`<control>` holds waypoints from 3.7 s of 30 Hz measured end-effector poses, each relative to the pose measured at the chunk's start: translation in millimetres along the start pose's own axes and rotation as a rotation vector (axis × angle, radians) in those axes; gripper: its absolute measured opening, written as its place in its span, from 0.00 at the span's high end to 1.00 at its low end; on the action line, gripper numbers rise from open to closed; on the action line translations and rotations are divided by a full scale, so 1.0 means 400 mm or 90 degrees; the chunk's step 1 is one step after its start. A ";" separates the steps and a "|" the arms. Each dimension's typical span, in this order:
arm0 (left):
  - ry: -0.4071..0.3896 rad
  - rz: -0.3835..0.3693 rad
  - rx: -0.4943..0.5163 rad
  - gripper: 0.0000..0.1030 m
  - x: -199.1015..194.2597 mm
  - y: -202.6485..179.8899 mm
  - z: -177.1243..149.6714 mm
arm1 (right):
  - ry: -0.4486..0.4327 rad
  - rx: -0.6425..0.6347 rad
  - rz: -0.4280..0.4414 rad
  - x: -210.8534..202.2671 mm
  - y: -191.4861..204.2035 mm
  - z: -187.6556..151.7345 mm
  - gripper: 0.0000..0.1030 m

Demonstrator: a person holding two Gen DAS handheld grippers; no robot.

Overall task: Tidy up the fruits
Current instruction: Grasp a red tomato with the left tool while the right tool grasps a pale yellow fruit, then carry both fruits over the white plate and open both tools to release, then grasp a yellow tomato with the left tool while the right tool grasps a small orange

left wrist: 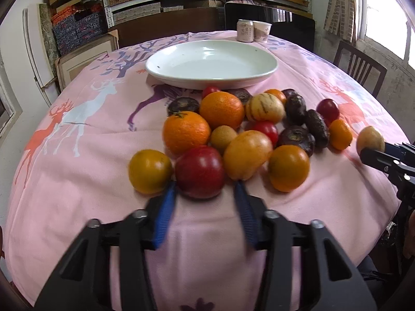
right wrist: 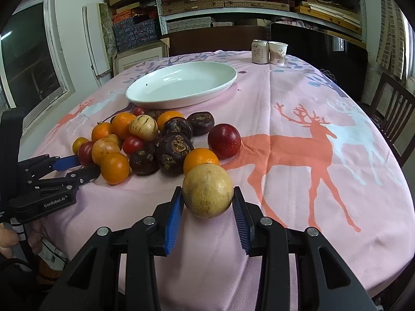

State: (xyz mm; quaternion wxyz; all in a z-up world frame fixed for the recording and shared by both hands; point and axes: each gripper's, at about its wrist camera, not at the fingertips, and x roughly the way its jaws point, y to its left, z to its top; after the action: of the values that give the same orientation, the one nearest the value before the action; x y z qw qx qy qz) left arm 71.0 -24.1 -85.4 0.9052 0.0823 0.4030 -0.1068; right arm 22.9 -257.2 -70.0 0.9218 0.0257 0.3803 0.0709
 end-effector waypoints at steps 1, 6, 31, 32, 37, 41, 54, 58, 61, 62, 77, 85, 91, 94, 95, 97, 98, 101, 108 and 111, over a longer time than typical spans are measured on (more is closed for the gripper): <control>0.001 -0.022 -0.013 0.65 0.000 0.016 0.001 | 0.000 0.001 0.000 -0.001 0.000 -0.002 0.62; 0.001 -0.017 -0.019 0.64 0.008 0.021 0.003 | 0.010 0.001 0.001 0.008 0.000 -0.005 0.62; -0.085 -0.049 -0.039 0.64 -0.122 0.049 0.044 | -0.016 0.005 0.073 -0.022 -0.007 0.076 0.62; -0.088 -0.050 -0.037 0.64 -0.125 0.051 0.057 | -0.020 0.004 0.077 -0.025 -0.012 0.099 0.62; -0.090 -0.067 -0.031 0.64 -0.098 0.066 0.178 | -0.040 -0.003 0.086 -0.003 -0.030 0.268 0.62; -0.069 -0.067 -0.015 0.63 -0.003 0.072 0.314 | -0.025 0.000 0.120 0.102 -0.040 0.434 0.62; 0.051 -0.078 -0.072 0.44 0.397 0.155 0.581 | 0.062 0.030 0.093 0.534 -0.025 0.636 0.48; -0.021 -0.073 -0.096 0.11 0.297 0.187 0.585 | 0.011 0.038 0.098 0.446 -0.036 0.640 0.30; -0.053 -0.067 -0.084 0.11 0.192 0.193 0.551 | 0.002 0.026 0.095 0.352 -0.038 0.605 0.30; -0.054 -0.066 -0.077 0.11 0.162 0.192 0.529 | 0.000 0.013 0.091 0.322 -0.036 0.587 0.30; 0.006 0.019 0.097 0.19 0.001 0.121 0.063 | -0.032 -0.037 0.051 0.024 -0.040 0.173 0.30; 0.032 -0.002 0.067 0.64 0.039 0.094 0.059 | 0.008 -0.075 0.041 0.052 -0.003 0.124 0.35; -0.008 -0.031 0.055 0.64 -0.031 0.074 0.054 | 0.020 -0.120 0.042 0.059 0.038 0.094 0.39; -0.012 -0.045 0.050 0.64 -0.051 0.068 0.049 | 0.033 -0.122 0.043 0.077 0.035 0.088 0.49; -0.013 -0.046 0.051 0.64 -0.056 0.067 0.047 | 0.038 -0.118 0.045 0.084 0.027 0.087 0.50; -0.013 -0.048 0.052 0.64 -0.061 0.061 0.043 | 0.047 -0.101 0.052 0.099 0.012 0.085 0.51; -0.012 -0.049 0.052 0.64 -0.061 0.061 0.041 | 0.052 -0.089 0.061 0.108 0.005 0.086 0.51; -0.010 -0.049 0.048 0.64 -0.056 0.062 0.040 | 0.061 -0.077 0.084 0.124 0.003 0.083 0.59; -0.020 -0.046 0.034 0.64 -0.070 0.072 0.043 | 0.038 -0.053 0.103 0.073 -0.011 0.097 0.65; -0.029 -0.053 0.027 0.64 -0.080 0.076 0.057 | 0.026 -0.037 0.121 0.049 -0.025 0.124 0.65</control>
State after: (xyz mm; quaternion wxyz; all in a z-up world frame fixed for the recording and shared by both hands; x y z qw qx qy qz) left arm 74.5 4.0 -44.5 0.9069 0.0825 0.3832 -0.1545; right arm 72.8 -263.6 -49.5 0.9033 0.0330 0.3929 0.1694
